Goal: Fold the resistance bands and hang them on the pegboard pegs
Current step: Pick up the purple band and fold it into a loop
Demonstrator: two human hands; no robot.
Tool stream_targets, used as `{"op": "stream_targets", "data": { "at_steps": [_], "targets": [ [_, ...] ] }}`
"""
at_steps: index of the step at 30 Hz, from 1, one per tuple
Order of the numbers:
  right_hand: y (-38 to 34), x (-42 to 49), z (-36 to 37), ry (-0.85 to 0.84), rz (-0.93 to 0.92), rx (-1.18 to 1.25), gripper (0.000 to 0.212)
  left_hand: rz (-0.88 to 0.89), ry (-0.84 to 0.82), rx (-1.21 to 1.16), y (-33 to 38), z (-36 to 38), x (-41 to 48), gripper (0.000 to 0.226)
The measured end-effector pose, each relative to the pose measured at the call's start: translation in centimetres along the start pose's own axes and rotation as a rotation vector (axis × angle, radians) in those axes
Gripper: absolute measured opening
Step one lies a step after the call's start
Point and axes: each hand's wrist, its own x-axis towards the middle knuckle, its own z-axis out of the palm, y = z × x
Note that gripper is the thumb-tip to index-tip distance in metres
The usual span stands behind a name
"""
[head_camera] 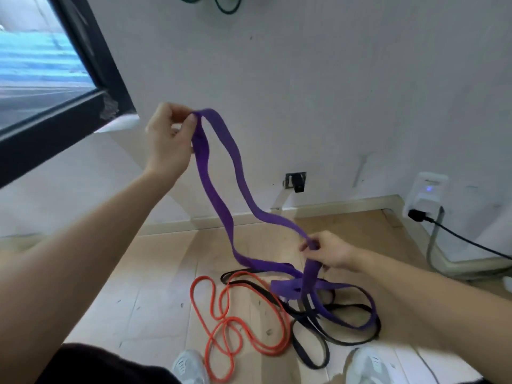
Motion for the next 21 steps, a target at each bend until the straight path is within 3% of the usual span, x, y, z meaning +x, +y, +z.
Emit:
{"op": "stream_targets", "data": {
  "at_steps": [5, 9, 13, 15, 19, 21],
  "targets": [
    [-1.9, 0.2, -6.9, 0.163, 0.034, -0.001, 0.004, -0.114, -0.117, 0.136, -4.6, -0.9, -0.5, 0.005],
    [-6.3, 0.1, -10.9, 0.222, -0.050, 0.299, 0.010, -0.100, -0.326, 0.395, -8.3, -1.2, -1.1, 0.004],
    [-11.4, -2.3, -13.8, 0.025, -0.206, 0.695, 0.027, -0.087, -0.620, 0.693, -11.1, -1.0, -2.6, 0.005],
    [-13.0, -3.3, -14.8, -0.064, -0.287, 0.773, 0.029, -0.128, -0.753, 0.769, -11.8, -1.2, -3.4, 0.011],
    [-14.7, -4.0, -15.7, -0.002, -0.362, 0.720, 0.026, -0.085, -1.084, 0.919, -12.3, -1.2, -4.7, 0.023],
    [-15.2, -4.3, -15.8, 0.117, -0.360, 0.463, 0.020, -0.110, -1.201, 0.892, -12.3, -0.9, -5.1, 0.026]
  ]
}}
